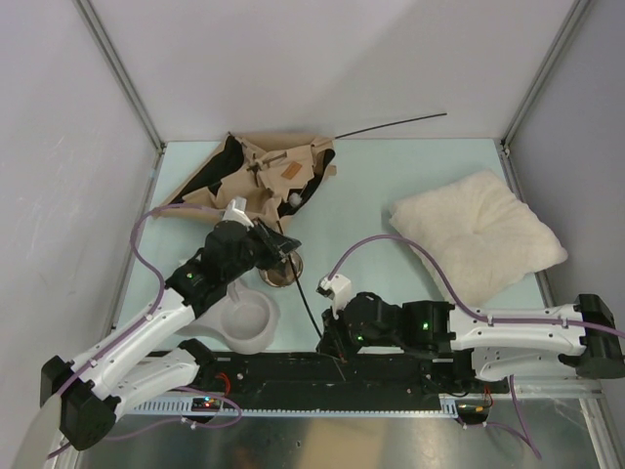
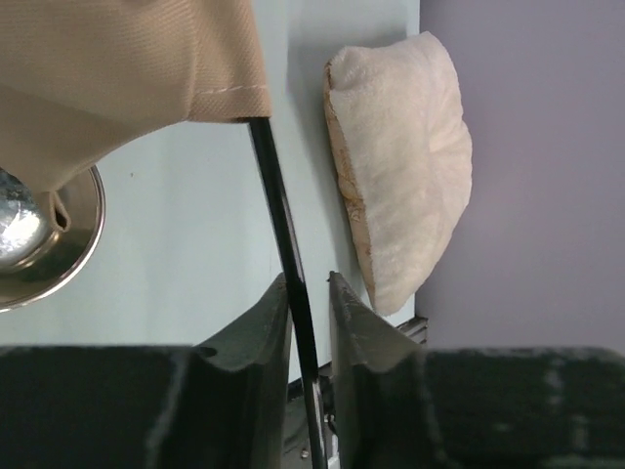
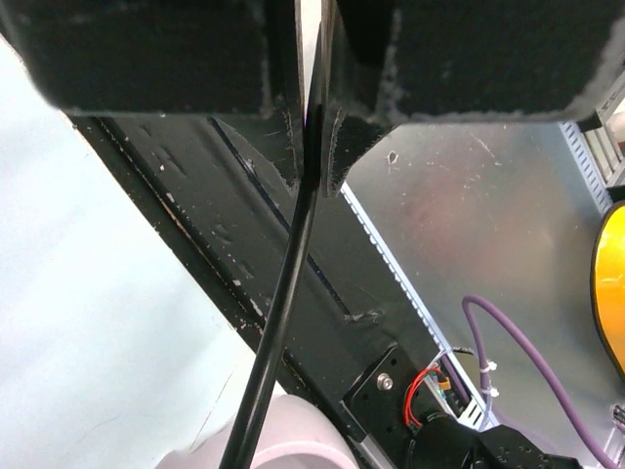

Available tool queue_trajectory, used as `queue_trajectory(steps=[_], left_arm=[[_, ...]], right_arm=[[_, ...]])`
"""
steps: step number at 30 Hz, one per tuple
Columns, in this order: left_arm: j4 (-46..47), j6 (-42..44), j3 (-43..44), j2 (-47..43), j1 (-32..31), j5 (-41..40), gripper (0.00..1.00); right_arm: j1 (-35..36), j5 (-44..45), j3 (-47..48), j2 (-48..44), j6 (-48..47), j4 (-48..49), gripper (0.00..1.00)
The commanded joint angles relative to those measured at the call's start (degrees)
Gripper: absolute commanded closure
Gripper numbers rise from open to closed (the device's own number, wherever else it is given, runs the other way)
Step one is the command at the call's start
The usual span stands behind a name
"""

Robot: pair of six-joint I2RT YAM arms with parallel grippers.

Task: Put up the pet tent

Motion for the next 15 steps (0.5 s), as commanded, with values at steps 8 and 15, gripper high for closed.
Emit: queue_trajectory(steps=[8,15], left_arm=[[4.29,14.45,1.32,-4.57,-0.01,-2.31,0.23],[2.53,18.83,0.48,-7.65,-0.05,-2.37,0.01]], right_arm=[[0.80,0.80,7.99,-3.19,1.10,-3.38,1.00],[0.60,2.50,8.80,-4.14,3.65,-4.30,1.00]])
